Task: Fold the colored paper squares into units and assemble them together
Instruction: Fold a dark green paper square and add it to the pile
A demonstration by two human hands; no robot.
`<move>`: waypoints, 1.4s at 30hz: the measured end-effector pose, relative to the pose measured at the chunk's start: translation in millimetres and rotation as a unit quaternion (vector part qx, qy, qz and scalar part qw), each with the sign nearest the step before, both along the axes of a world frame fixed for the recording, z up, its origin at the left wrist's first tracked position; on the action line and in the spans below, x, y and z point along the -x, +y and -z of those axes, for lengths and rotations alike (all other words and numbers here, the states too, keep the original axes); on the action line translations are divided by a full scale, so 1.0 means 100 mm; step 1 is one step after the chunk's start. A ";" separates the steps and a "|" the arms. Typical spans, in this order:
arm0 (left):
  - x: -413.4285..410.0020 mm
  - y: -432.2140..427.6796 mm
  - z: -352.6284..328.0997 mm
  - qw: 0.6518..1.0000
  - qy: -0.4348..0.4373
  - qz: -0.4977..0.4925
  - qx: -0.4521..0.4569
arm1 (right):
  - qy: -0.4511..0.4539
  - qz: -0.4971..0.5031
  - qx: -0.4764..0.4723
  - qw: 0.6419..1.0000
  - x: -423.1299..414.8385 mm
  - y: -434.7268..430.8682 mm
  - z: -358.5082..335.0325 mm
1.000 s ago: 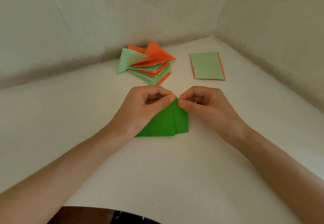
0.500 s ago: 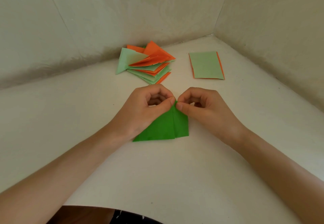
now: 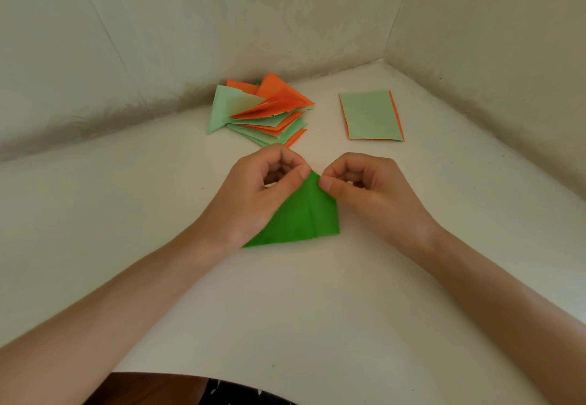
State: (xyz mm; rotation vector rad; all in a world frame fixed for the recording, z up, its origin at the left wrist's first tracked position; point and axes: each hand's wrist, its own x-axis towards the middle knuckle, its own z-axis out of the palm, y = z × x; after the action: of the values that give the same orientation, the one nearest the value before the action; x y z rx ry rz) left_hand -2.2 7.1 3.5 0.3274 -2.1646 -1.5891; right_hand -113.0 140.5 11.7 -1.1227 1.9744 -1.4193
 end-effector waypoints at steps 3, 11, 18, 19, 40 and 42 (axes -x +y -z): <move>0.00 0.00 -0.03 1.000 0.006 -0.006 -0.028 | 0.014 0.014 0.003 1.000 0.00 0.00 0.00; -0.02 0.00 -0.03 0.996 -0.014 -0.024 -0.082 | -0.048 0.083 0.054 0.994 0.04 -0.01 -0.02; -0.02 0.03 -0.03 0.991 -0.014 -0.017 -0.136 | -0.142 0.071 0.056 0.986 -0.02 -0.04 -0.05; -0.03 0.04 -0.05 0.991 -0.021 -0.005 -0.135 | -0.136 0.070 0.057 0.987 -0.02 -0.03 -0.05; -0.02 -0.12 0.01 0.997 -0.032 -0.023 -0.065 | 0.017 0.029 -0.058 0.998 0.08 0.01 -0.04; -0.02 -0.14 0.02 0.998 -0.057 -0.013 -0.023 | 0.105 0.020 -0.087 0.990 0.13 0.03 -0.01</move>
State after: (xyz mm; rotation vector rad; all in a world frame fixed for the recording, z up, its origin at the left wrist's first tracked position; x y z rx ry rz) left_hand -0.3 -7.0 1.2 0.4709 -2.2011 -1.6442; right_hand -125.9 144.0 12.9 -1.2007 2.2298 -1.1610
